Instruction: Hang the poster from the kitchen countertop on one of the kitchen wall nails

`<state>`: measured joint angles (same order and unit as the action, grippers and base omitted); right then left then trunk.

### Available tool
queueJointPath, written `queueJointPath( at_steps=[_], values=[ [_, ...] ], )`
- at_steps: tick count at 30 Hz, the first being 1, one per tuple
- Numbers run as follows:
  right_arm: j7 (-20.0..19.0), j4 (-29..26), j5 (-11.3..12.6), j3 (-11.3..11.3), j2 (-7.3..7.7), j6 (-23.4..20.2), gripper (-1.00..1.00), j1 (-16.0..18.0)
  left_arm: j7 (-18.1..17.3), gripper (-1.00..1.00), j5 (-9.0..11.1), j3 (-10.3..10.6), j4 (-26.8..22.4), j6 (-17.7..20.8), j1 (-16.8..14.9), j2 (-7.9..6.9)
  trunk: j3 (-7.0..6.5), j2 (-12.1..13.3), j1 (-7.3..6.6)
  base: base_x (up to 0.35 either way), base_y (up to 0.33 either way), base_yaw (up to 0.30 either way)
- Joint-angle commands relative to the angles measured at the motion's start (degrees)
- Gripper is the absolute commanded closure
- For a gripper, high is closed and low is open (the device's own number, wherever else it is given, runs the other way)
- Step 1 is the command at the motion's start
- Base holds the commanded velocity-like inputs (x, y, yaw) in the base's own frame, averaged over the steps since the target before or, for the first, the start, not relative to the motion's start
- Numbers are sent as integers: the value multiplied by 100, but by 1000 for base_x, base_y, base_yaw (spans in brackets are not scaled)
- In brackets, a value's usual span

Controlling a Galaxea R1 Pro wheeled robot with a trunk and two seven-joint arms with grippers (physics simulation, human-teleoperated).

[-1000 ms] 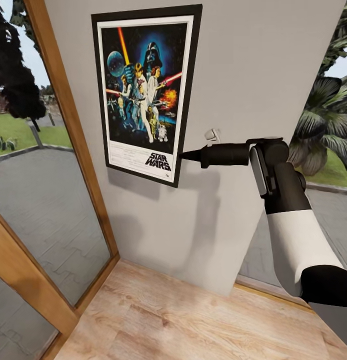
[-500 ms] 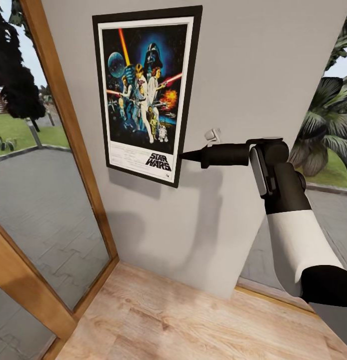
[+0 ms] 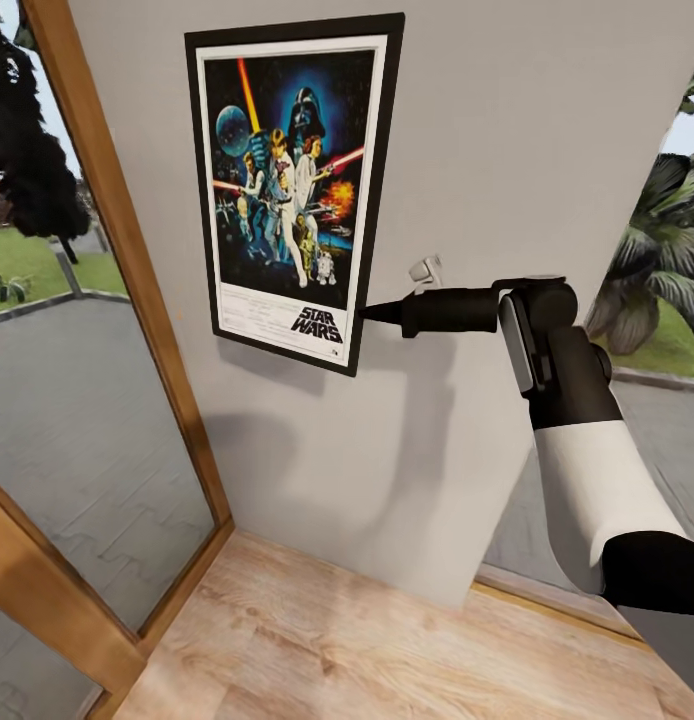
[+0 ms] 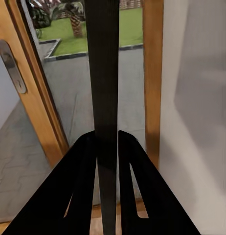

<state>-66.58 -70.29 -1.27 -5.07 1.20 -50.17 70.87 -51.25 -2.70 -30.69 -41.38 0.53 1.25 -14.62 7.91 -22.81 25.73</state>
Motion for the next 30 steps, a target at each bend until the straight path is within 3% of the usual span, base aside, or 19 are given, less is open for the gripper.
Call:
queueJointPath(
  at_steps=[1, 30],
  values=[
    [-18, 0, -5, -3, 3, -46, 100, 6, -25, -100, -28, -16, -11, 7, -2, 3, 11, -11, 6, 187, -1, 0],
    [-13, -4, -5, -2, 3, -45, 100, -3, -25, -100, -28, -33, -11, 7, -2, 3, 11, -11, 6, 51, 0, 0]
  ],
)
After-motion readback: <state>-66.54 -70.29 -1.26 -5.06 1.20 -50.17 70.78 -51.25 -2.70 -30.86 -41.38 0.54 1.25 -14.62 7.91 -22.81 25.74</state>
